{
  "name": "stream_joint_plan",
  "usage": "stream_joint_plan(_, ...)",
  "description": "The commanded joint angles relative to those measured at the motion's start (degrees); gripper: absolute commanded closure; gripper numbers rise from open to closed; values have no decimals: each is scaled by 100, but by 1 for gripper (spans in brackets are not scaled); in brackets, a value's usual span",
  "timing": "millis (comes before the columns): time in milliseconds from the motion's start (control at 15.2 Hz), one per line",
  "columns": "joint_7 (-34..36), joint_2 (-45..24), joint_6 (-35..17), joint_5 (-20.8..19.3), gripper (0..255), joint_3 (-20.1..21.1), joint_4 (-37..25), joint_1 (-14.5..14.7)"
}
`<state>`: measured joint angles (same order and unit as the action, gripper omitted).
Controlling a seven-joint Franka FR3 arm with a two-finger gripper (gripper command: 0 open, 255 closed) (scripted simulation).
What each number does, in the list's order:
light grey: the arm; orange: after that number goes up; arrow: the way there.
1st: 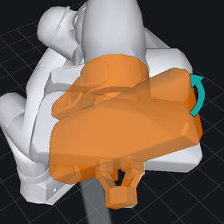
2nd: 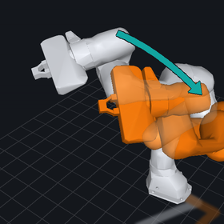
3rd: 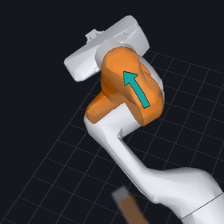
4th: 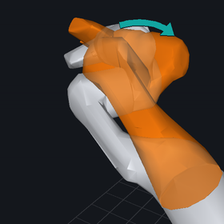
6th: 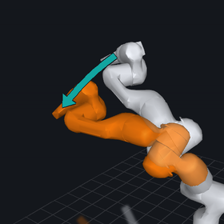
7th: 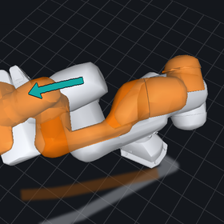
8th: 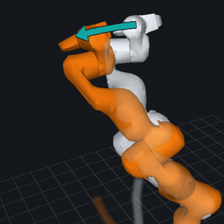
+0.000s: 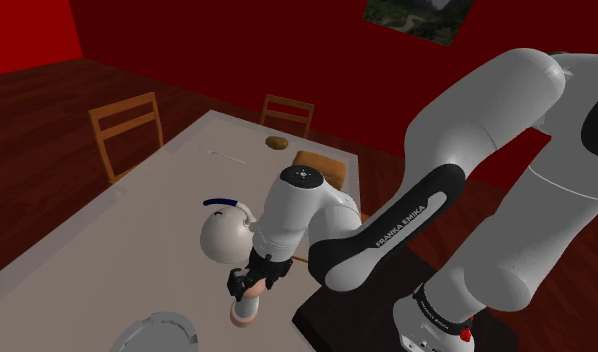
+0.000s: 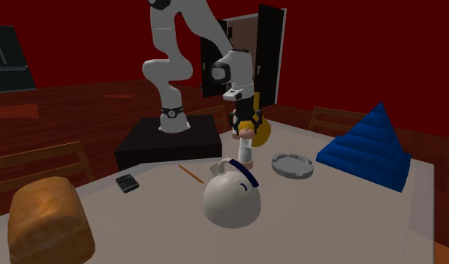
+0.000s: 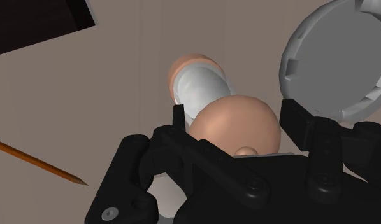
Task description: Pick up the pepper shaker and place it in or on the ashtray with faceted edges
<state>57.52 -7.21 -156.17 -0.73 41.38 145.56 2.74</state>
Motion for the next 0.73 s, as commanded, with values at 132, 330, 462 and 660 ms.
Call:
stream_joint_plan(132,-1,-1,2,1,255,-1,3,-1)
stream_joint_plan(330,-1,-1,1,1,255,0,5,-1)
stream_joint_plan(462,-197,203,168,288,255,113,-5,-73)
stream_joint_plan(660,-469,509,432,688,255,219,-34,-130)
